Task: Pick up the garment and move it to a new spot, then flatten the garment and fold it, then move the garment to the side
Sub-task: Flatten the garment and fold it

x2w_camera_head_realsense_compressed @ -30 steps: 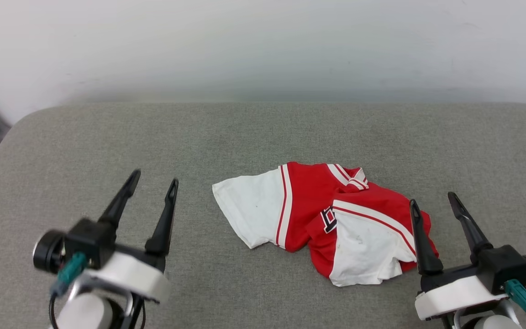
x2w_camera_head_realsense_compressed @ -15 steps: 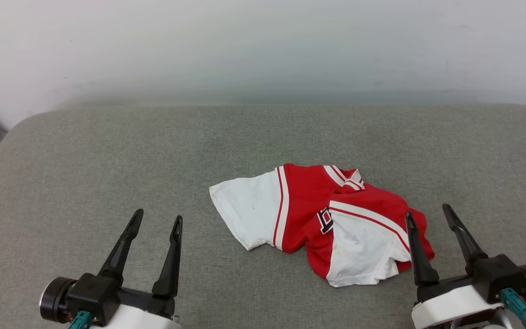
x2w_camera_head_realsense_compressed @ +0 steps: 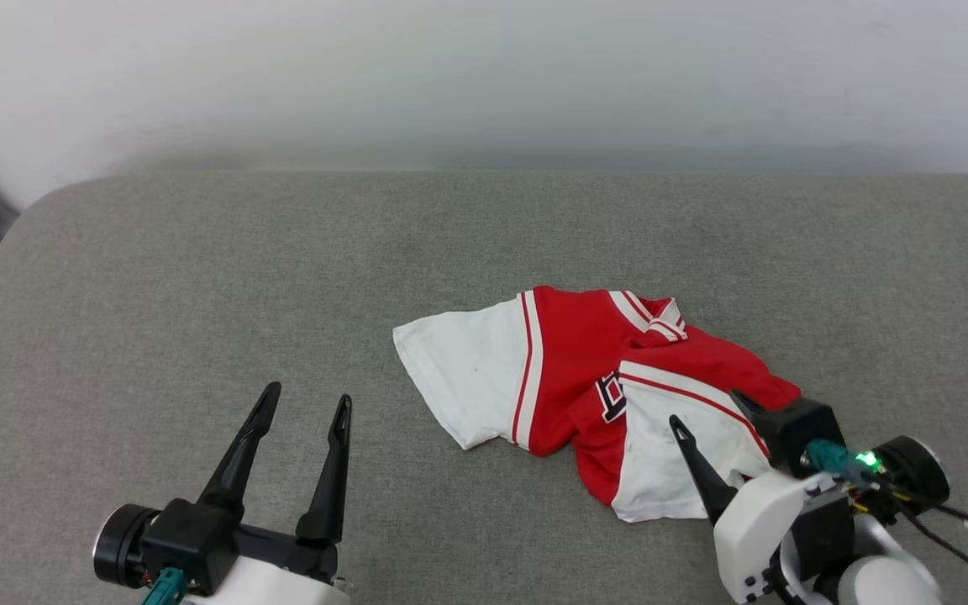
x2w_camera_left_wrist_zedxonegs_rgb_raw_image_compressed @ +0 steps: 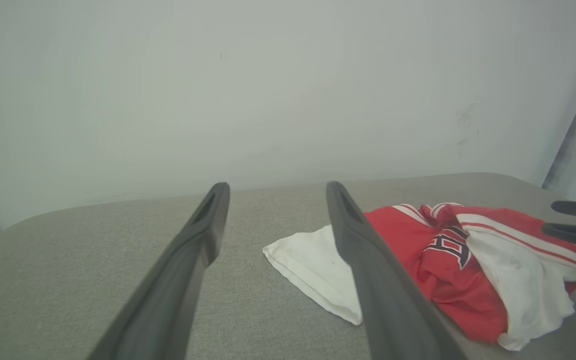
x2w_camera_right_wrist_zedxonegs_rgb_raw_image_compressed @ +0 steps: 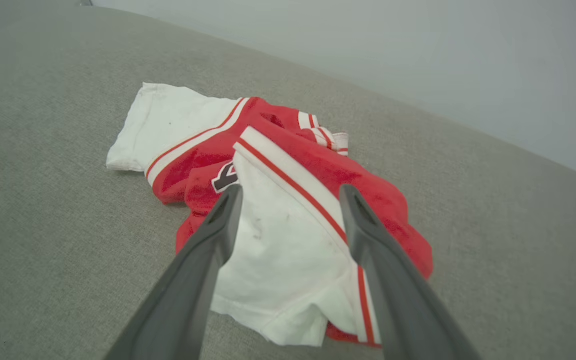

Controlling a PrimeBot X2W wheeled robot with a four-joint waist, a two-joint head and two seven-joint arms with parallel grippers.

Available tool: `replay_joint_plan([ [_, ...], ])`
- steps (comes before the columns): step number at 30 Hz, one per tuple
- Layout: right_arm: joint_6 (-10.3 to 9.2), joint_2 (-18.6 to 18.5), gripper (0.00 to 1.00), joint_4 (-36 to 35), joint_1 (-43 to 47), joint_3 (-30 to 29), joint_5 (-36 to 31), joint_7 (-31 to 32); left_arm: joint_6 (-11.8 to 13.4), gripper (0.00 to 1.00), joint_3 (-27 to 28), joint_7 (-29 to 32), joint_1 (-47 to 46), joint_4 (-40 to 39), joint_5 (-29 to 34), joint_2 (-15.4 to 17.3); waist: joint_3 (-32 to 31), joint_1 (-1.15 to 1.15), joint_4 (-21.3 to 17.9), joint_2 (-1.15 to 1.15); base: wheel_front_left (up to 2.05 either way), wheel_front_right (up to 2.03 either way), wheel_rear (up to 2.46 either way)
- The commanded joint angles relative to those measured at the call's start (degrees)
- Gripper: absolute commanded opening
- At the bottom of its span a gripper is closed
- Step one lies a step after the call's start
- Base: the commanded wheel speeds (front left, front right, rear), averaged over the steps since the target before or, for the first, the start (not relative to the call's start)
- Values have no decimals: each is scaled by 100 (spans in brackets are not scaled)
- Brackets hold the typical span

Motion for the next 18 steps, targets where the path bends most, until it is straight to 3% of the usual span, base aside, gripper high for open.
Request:
replay_joint_plan([
  [1, -4, -209, 100, -142, -213, 158, 290, 678, -44, 100, 30, -15, -59, 17, 50, -51, 88, 0, 77, 0, 0, 0, 0],
  [5, -4, -554, 100, -331, -549, 344, 877, 2429, -103, 100, 28, -15, -171, 67, 126, -136, 237, 0, 250, 0, 0, 0, 0],
  [9, -3, -658, 100, -349, -838, 472, 1179, 3532, -149, 100, -21, -15, -292, 144, 163, -212, 380, 0, 476, 0, 0, 0, 0],
  [13, -3, -606, 100, -147, -970, 422, 1106, 4021, -175, 100, -59, -15, -381, 213, 191, -258, 458, 0, 700, 0, 0, 0, 0],
  [18, -4, -520, 100, 120, -1008, 317, 951, 4114, -180, 100, -85, -15, -400, 259, 190, -287, 508, 0, 874, 0, 0, 0, 0],
])
